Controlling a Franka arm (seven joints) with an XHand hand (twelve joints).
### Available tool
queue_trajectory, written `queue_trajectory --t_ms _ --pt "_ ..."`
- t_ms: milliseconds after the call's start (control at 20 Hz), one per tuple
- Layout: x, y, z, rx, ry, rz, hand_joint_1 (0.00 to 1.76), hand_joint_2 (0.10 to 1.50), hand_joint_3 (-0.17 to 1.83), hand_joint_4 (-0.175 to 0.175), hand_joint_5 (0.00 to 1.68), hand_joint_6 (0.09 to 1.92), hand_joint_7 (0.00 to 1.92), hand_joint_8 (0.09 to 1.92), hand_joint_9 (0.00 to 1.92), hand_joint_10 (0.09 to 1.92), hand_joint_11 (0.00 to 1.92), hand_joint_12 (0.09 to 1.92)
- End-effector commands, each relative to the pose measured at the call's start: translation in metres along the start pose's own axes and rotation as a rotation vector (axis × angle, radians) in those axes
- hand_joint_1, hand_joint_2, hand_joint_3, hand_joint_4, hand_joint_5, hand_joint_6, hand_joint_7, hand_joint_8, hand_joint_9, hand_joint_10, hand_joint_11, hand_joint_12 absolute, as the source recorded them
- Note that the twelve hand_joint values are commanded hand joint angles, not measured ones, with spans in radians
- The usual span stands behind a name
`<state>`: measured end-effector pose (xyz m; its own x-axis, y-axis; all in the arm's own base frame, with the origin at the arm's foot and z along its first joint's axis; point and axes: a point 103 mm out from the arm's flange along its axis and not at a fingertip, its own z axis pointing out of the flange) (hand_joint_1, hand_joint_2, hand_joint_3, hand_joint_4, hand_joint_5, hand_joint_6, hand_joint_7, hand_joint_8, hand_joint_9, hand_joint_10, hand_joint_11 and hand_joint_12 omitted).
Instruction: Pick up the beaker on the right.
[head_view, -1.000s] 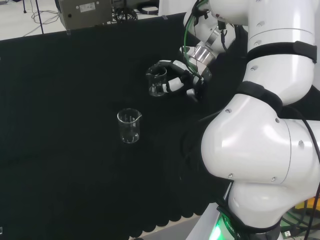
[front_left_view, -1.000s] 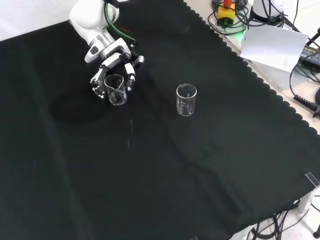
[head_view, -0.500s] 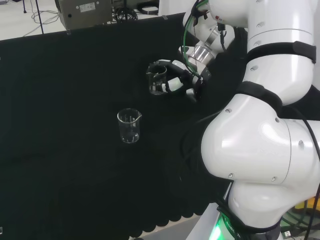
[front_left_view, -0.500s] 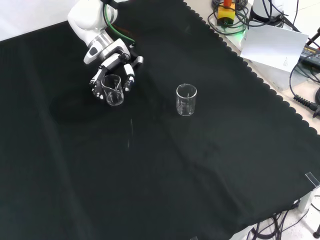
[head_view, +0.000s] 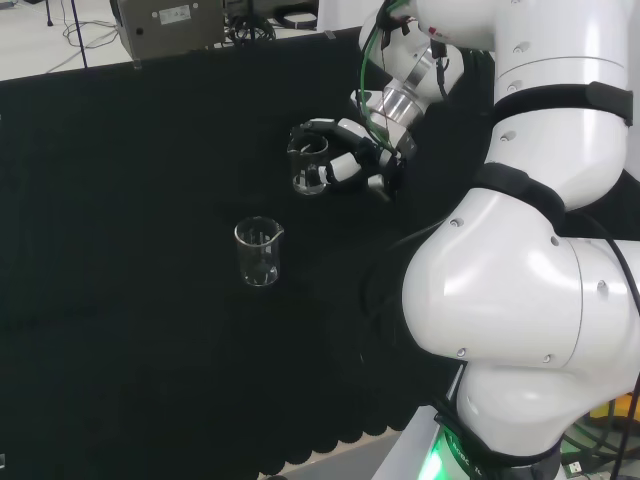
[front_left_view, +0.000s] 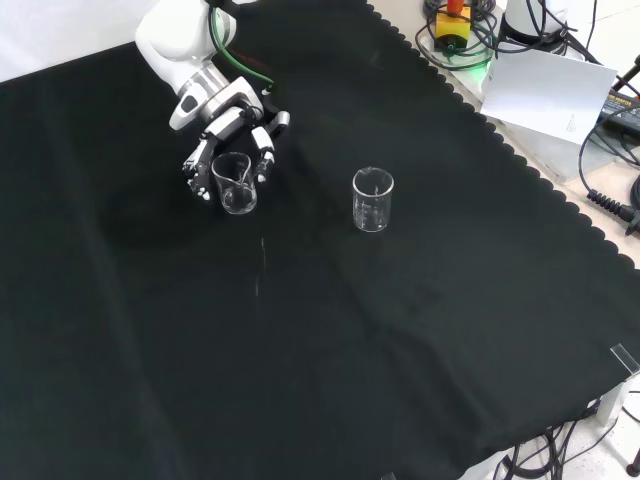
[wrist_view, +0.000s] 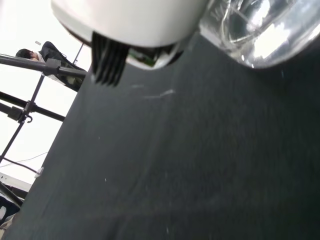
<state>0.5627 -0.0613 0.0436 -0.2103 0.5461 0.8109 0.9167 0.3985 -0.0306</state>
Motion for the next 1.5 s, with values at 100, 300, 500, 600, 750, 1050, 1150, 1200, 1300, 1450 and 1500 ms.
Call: queue_trajectory --t_ms 100,300,500,600,750,1050,1150,1200,1300,1450,1500 --pt "0.006 0.002 0.001 -0.026 0.015 0.014 0.99 0.52 0.71 -0.005 0.49 0.77 0.43 0.66 0.62 0.54 0.17 1.35" --pt "0.006 0.002 0.001 -0.026 0.022 0.032 0.98 0.54 0.68 -0.004 0.5 0.83 0.45 0.67 0.64 0.54 0.19 1.35" --pt "0.006 0.002 0.001 -0.023 0.028 0.042 0.98 0.56 0.67 -0.005 0.52 0.86 0.47 0.67 0.65 0.54 0.2 1.35" --pt "0.006 0.002 0.001 -0.051 -0.002 0.074 1.03 0.58 0.69 -0.005 0.59 0.88 0.55 0.67 0.71 0.53 0.26 1.34" --pt "0.005 0.004 0.003 -0.089 -0.053 0.116 1.26 0.78 0.49 -0.058 0.99 0.93 1.04 0.78 1.13 0.5 0.9 1.03" --pt "0.018 -0.003 -0.011 -0.219 -0.115 0.089 1.41 0.89 0.16 -0.174 1.22 0.59 1.23 0.7 1.38 0.31 1.22 0.69" --pt "0.028 -0.007 -0.025 -0.239 -0.129 0.049 1.42 0.92 0.1 -0.175 1.26 0.51 1.26 0.64 1.41 0.25 1.24 0.66" --pt "0.033 -0.008 -0.032 -0.235 -0.144 0.034 1.42 0.92 0.08 -0.175 1.27 0.49 1.26 0.63 1.42 0.23 1.24 0.65" --pt "0.03 -0.015 -0.058 -0.231 -0.162 0.02 1.42 0.92 0.08 -0.175 1.28 0.47 1.26 0.62 1.44 0.21 1.24 0.65" --pt "0.038 -0.024 -0.08 -0.206 -0.205 0.008 1.42 0.92 0.08 -0.175 1.29 0.47 1.26 0.59 1.45 0.21 1.25 0.65" --pt "0.04 -0.028 -0.085 -0.203 -0.219 0.009 1.42 0.92 0.08 -0.175 1.29 0.46 1.26 0.58 1.46 0.22 1.25 0.64"
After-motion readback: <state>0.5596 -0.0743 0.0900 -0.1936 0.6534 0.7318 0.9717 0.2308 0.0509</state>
